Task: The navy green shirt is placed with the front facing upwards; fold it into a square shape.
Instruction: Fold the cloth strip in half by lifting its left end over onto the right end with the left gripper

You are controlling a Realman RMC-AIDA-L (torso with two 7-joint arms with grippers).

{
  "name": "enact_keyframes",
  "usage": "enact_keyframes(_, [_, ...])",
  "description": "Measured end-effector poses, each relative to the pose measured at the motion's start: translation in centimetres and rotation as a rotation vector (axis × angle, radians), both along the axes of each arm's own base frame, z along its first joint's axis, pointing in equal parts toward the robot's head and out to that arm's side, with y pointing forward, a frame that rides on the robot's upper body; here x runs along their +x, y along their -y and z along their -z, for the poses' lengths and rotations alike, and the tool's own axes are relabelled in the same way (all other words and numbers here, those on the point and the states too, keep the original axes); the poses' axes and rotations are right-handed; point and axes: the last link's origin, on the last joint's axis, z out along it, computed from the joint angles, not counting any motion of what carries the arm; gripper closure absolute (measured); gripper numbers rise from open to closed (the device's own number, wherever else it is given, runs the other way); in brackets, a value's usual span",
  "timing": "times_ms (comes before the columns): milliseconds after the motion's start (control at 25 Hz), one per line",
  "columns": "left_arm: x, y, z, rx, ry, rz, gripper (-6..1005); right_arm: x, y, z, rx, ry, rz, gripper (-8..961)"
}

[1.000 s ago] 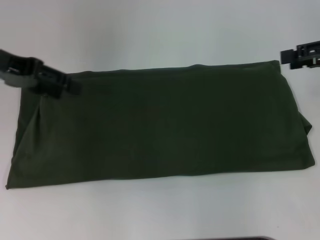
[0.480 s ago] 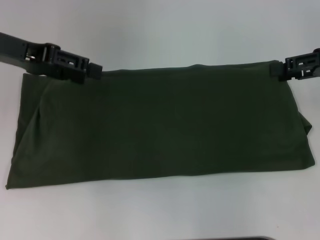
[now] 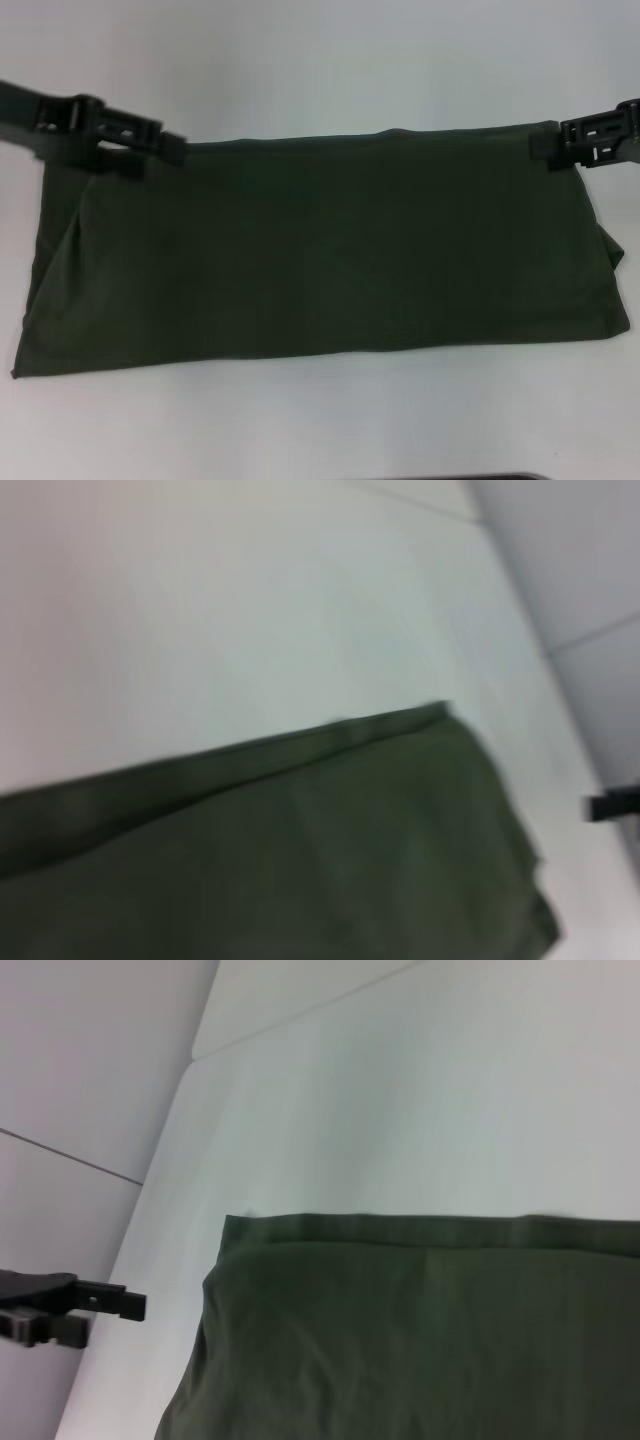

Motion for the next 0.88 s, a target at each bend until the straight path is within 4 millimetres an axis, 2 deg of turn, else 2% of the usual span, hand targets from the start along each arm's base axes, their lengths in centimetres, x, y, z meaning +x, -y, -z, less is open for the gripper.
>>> enact_keyframes(80, [-1.2, 0.1, -0.5, 0.014, -0.056, -0.078, 150, 0.0, 0.1, 0.2, -0.004, -0.005, 0.003, 300])
enact_keyframes(240, [-2.0, 0.2, -0.6, 0.030, -0.068, -0.128, 162, 0.1, 0.1, 0.5, 0.000, -0.006, 0.011, 307])
enact_keyframes(520, [-2.9, 0.3, 2.5, 0.008, -0.119, -0.161, 170, 0.3, 0.3, 0.8, 0.002, -0.009, 0.020, 309])
enact_keyframes(880, [-4.8, -0.8, 4.0, 0.072, -0.234, -0.226, 172, 0.9, 0.6, 1.1, 0.013, -0.007, 0.040, 309])
